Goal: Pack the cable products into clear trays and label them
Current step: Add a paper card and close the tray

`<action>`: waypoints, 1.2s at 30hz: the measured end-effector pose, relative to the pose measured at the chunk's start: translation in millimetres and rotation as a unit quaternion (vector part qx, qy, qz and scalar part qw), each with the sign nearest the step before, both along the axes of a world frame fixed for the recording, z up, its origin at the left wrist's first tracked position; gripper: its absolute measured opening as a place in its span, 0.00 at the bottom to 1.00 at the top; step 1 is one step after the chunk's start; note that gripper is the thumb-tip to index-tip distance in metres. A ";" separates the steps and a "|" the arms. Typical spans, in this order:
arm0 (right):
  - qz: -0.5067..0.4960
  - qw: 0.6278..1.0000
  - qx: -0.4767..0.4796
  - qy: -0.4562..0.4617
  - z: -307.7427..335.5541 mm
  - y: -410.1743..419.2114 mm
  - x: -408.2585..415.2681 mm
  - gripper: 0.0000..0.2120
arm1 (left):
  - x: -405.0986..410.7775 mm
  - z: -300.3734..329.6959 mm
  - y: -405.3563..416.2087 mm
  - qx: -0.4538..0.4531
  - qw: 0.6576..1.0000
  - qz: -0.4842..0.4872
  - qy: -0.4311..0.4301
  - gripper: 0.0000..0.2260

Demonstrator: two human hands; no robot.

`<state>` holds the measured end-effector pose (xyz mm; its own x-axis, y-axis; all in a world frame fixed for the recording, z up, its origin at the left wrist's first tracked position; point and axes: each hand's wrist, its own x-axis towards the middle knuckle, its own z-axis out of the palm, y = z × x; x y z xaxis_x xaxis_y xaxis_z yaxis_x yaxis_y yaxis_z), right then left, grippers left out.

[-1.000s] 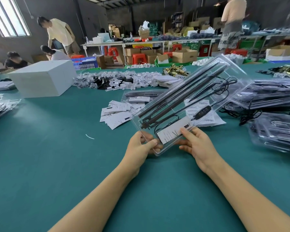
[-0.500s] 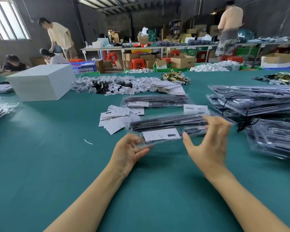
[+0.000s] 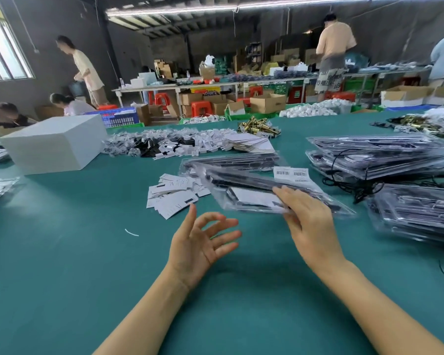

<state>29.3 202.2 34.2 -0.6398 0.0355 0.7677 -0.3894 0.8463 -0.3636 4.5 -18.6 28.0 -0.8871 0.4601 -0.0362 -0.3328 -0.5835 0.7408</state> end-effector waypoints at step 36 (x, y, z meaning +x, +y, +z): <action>0.266 0.534 -0.785 -0.170 1.2 13.3 -12.3 0.17 | -15.2 -0.8 -9.6 -0.055 0.990 0.129 0.023 0.02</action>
<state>17.0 215.5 35.4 -0.9726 0.2079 -0.1043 -0.1082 -0.8015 -0.5882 -10.7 -28.2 27.2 -0.9763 0.2142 -0.0307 -0.1484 -0.5595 0.8155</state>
